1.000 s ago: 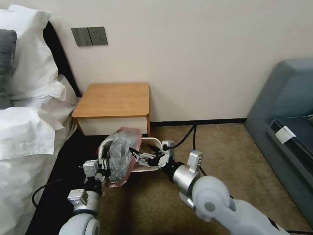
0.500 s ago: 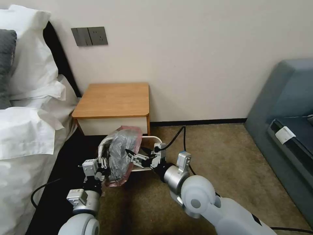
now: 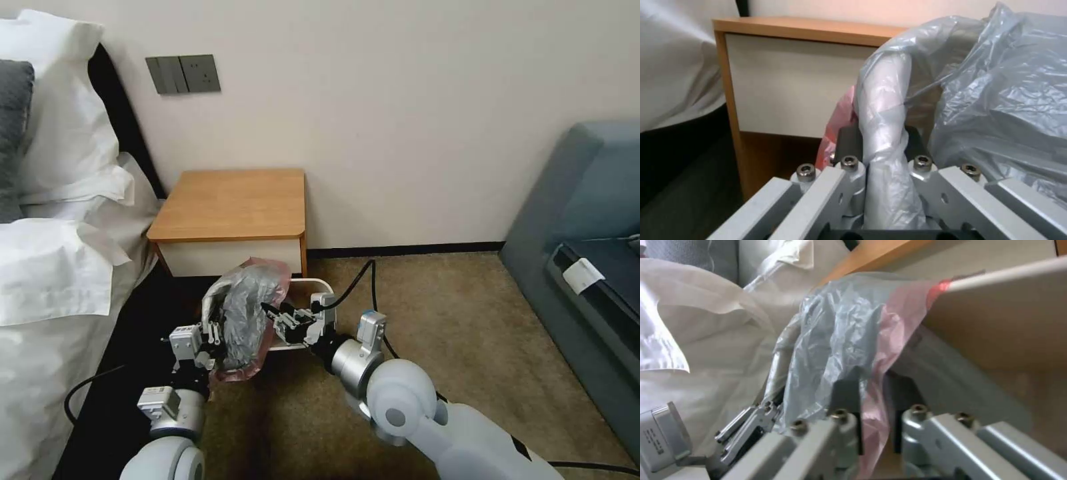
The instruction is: Pick up the garbage bag from the table and place it over the trash can.
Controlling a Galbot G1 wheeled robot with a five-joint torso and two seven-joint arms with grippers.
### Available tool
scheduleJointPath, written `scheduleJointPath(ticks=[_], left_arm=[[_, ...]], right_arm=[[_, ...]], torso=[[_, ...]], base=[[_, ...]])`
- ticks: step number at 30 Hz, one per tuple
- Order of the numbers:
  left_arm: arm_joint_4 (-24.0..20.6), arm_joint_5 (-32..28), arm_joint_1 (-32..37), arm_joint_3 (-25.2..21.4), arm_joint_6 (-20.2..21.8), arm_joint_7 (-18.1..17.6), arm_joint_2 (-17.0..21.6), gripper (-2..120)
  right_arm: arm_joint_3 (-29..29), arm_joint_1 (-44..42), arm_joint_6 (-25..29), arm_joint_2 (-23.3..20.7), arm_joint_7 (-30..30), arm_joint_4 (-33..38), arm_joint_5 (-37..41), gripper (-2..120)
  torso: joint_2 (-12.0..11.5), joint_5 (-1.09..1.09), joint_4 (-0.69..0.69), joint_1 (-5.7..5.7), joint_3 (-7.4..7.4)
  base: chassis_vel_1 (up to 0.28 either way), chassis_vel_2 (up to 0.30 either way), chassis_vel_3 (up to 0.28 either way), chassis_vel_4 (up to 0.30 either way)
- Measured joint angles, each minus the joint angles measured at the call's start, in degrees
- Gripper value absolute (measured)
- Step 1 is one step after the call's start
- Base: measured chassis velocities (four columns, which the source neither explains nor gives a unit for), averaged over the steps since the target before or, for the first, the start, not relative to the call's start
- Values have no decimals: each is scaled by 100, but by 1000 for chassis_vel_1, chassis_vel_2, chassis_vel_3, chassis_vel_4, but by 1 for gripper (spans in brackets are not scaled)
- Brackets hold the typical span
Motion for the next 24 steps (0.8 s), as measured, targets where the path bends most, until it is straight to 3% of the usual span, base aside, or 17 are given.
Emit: scheduleJointPath(ticks=[2, 24], left_arm=[[0, 0, -1, -2, 0, 1, 3, 7], [-73, -286, -153, -126, 90, -8, 37, 7]], right_arm=[[-4, 10, 7, 2, -8, -2, -15, 0], [478, -757, 23, -623, -202, 810, -226, 0]], torso=[[0, 0, 0, 0, 0], [0, 0, 0, 0, 0]], base=[[0, 0, 0, 0], [0, 0, 0, 0]])
